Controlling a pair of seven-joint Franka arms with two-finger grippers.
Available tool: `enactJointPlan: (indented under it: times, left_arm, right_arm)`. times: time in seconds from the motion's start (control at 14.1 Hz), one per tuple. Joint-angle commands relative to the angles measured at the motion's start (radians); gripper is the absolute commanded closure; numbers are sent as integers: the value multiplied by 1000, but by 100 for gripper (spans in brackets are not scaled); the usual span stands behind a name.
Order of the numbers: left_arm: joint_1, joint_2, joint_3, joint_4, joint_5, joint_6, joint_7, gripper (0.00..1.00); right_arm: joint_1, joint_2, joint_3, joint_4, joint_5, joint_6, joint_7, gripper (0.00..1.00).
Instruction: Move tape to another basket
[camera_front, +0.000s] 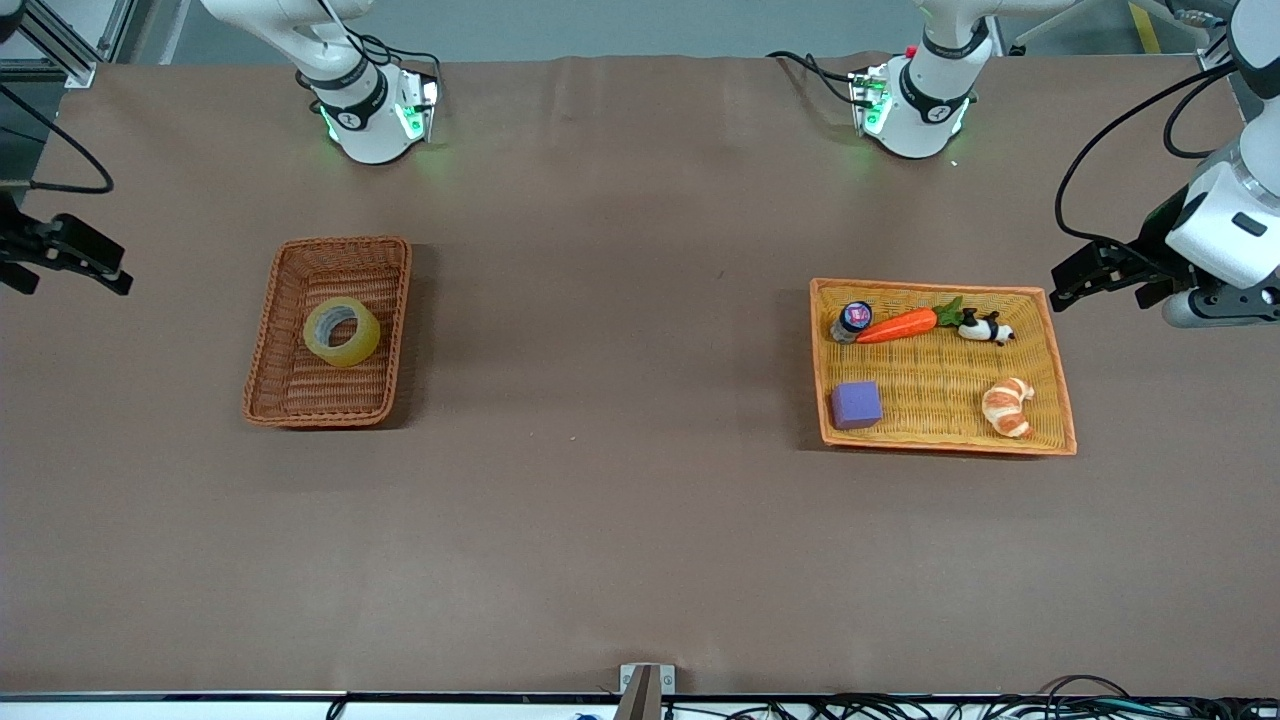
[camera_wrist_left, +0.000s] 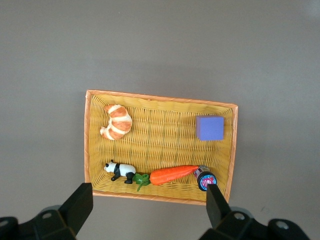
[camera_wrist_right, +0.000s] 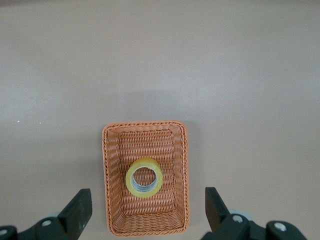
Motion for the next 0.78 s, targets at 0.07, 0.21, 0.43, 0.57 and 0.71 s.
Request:
enactJointPlan:
  times: [0.07, 0.21, 0.43, 0.57, 0.71]
  left_arm:
    - [14, -45, -15, -30, 10, -4, 16, 0]
    - [11, -53, -15, -31, 12, -4, 20, 0]
    - [7, -46, -15, -19, 9, -4, 95, 0]
    - [5, -44, -15, -19, 9, -4, 120, 0]
    - [5, -38, -15, -15, 3, -4, 122, 0]
  right_arm:
    - [-7, -10, -4, 3, 5, -12, 18, 0]
    - [-6, -10, -4, 3, 5, -52, 19, 0]
    - [-6, -10, -4, 1, 5, -55, 11, 0]
    - [-6, -10, -4, 0, 5, -55, 11, 0]
    - [-6, -10, -6, 1, 5, -54, 10, 0]
